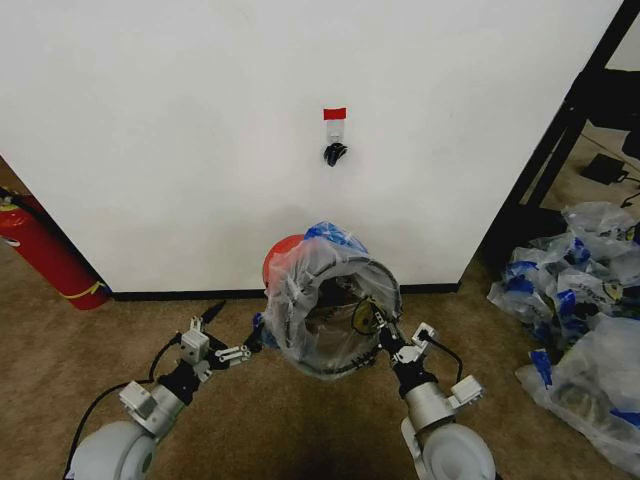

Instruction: Pick up the garbage bag from the wall and place it over the trash bin.

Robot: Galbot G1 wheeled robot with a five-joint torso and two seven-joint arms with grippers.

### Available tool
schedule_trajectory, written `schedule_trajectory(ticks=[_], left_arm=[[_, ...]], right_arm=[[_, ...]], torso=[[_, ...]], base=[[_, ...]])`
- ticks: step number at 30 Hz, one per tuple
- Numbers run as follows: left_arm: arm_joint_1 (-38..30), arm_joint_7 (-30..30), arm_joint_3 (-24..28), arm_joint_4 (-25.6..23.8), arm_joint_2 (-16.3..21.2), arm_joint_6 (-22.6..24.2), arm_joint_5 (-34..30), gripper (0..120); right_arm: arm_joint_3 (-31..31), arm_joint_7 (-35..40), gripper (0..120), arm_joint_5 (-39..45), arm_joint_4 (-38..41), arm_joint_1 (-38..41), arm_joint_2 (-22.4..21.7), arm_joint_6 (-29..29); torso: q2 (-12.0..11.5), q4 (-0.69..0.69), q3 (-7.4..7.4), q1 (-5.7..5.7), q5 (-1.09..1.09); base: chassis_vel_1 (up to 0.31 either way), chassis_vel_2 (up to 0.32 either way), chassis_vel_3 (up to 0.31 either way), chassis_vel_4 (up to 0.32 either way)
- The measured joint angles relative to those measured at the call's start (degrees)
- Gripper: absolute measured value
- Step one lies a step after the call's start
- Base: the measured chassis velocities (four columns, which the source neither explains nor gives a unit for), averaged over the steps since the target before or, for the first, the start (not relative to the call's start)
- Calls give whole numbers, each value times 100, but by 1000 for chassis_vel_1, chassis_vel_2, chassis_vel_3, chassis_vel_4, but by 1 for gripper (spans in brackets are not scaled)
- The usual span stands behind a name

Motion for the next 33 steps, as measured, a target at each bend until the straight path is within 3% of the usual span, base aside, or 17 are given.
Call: schedule_trajectory(ticks=[9,18,23,26,33], left_arm=[[55,555,-8,270,40,-505,12,100],[153,1767,-366,267,15,-1361,-60,100],[300,3297,-819,264,6,-1473,-255,100],[261,4262,-1157,385,-56,-1470,-381,100],[229,4237,-1220,719,-46,-1555,-531,100]], right_arm=[[1,748,0,218,421,-62,19,-307],[53,2052,0,242,588,-33,109,-831],[51,2748,0,474,634,104,194,-1350],[48,3377,0,697,570,278,285,-1968],[-23,4462,0,636,218,672,473,-2863]], torso=[[0,2,0,0,0],[0,1,0,0,0],[0,2,0,0,0],[0,3,0,0,0],[0,1,0,-1,1]], base=[[0,0,0,0],[0,0,0,0],[0,0,0,0],[0,0,0,0],[0,0,0,0]])
